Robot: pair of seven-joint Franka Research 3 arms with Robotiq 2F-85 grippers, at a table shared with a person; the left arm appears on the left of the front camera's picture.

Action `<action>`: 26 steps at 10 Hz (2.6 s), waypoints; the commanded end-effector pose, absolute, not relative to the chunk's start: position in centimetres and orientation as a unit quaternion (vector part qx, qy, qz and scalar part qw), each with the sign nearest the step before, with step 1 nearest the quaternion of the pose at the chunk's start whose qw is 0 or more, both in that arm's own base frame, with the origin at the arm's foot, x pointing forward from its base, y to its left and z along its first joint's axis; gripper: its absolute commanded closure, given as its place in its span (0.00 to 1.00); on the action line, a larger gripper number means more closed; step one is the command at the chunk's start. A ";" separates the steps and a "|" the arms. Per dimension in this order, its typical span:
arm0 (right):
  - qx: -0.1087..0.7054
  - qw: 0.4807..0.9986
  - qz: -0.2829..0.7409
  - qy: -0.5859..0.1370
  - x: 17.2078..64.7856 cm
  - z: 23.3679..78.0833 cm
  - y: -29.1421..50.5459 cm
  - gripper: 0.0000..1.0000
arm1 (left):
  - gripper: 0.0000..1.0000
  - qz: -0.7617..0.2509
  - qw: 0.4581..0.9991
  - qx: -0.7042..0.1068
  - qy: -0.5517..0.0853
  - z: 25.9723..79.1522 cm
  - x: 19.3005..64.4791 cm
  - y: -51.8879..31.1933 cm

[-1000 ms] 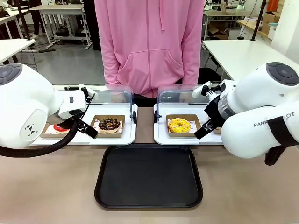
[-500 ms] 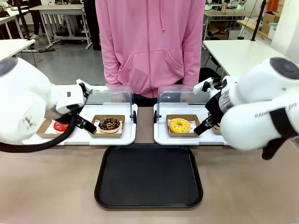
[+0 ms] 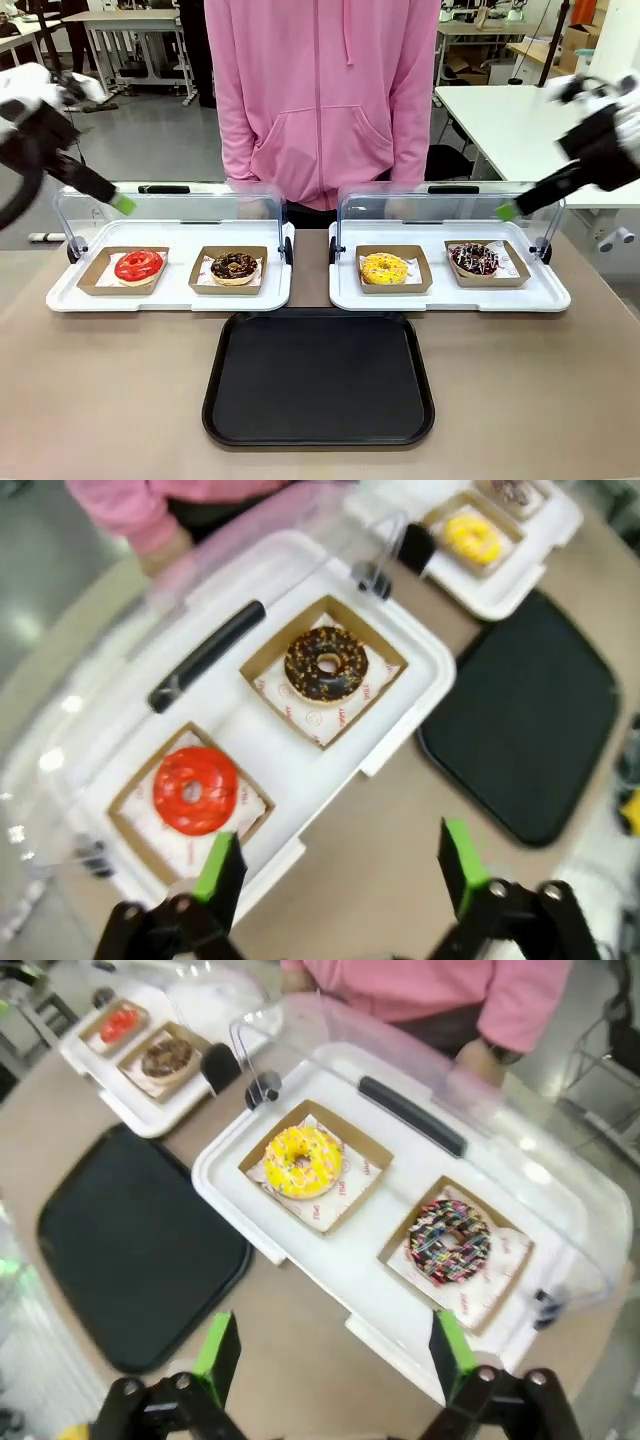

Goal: Move the fourth donut from the left to the tray.
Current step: Pick up the Paper togo box containing the Donut indicated by the person and place it on the Handle tray.

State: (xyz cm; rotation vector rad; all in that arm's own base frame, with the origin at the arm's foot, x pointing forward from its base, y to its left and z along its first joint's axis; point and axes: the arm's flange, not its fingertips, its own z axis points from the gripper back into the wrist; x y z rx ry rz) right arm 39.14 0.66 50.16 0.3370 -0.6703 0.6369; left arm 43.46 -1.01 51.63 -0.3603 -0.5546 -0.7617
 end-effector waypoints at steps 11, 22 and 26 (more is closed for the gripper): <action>0.286 0.779 0.329 -0.450 34.9 45.7 -19.0 0.00 | 0.00 -0.447 0.761 -0.293 -0.368 48.6 45.7 11.0; 0.302 0.777 0.310 -0.457 34.3 45.4 -19.9 0.00 | 0.00 -0.453 0.734 -0.313 -0.396 48.3 45.2 9.3; 0.302 0.777 0.310 -0.457 34.3 45.4 -19.9 0.00 | 0.00 -0.453 0.734 -0.313 -0.396 48.3 45.2 9.3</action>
